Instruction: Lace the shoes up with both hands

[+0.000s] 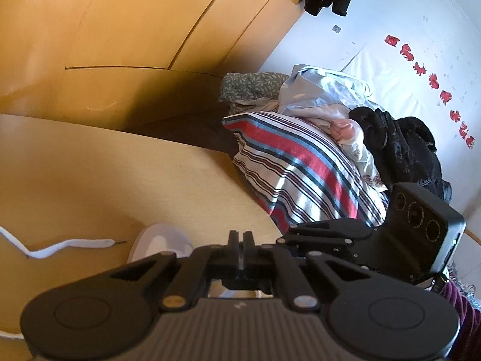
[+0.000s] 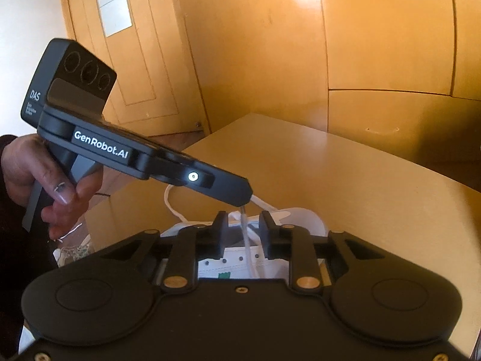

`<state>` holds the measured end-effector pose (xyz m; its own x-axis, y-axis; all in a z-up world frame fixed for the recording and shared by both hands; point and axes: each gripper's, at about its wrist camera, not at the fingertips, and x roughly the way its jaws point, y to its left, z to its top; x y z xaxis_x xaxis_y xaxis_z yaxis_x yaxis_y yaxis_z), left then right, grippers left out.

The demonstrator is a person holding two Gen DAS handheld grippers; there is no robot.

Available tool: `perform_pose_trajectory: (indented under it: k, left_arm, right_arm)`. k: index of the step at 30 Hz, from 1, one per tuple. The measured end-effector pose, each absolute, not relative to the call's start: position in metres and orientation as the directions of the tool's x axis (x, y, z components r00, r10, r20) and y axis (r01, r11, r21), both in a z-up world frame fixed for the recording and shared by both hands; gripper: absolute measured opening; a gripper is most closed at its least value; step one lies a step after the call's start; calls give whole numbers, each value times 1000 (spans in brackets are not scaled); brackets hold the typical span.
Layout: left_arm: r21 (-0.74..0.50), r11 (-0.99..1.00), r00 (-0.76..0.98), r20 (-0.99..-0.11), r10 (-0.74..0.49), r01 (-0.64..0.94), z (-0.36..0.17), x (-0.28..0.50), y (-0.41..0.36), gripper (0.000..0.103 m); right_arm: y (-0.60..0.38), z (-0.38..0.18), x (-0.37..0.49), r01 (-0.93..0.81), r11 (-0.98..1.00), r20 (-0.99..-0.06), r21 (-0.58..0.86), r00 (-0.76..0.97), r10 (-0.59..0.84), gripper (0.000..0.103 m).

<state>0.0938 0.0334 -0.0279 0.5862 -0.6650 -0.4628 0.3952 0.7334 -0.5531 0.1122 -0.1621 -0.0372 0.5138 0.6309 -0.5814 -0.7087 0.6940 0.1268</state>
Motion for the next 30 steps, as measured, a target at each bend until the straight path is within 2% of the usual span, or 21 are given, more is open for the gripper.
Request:
perform_pose_trajectory:
  k: [8, 10, 18, 22, 25, 28, 30]
  left_arm:
    - [-541, 743, 583, -478, -657, 393, -29, 94, 32, 2]
    - [-541, 744, 583, -480, -656, 392, -30, 94, 32, 2]
    - [-534, 750, 587, -484, -649, 390, -29, 95, 34, 3]
    - [-528, 767, 613, -484, -624, 364, -25, 95, 44, 21]
    - [-426, 821, 636, -524, -567, 381, -16, 92, 46, 25]
    - [-194, 860, 630, -608, -483, 472, -10, 83, 26, 22]
    - [-180, 821, 565, -645, -514, 542, -12, 78, 15, 21]
  right_arm:
    - [-161, -38, 114, -708, 696, -579, 121, 520, 629, 15]
    - [-160, -39, 115, -709, 695, -581, 123, 516, 629, 9]
    - [-158, -37, 118, -685, 719, -589, 119, 534, 606, 3]
    - [-159, -34, 122, -664, 739, -592, 117, 551, 589, 2]
    - [-163, -34, 125, -644, 756, -597, 117, 563, 572, 2]
    - [-163, -37, 129, -632, 766, -608, 121, 562, 561, 2]
    - [-160, -42, 133, -626, 770, -620, 125, 557, 553, 2]
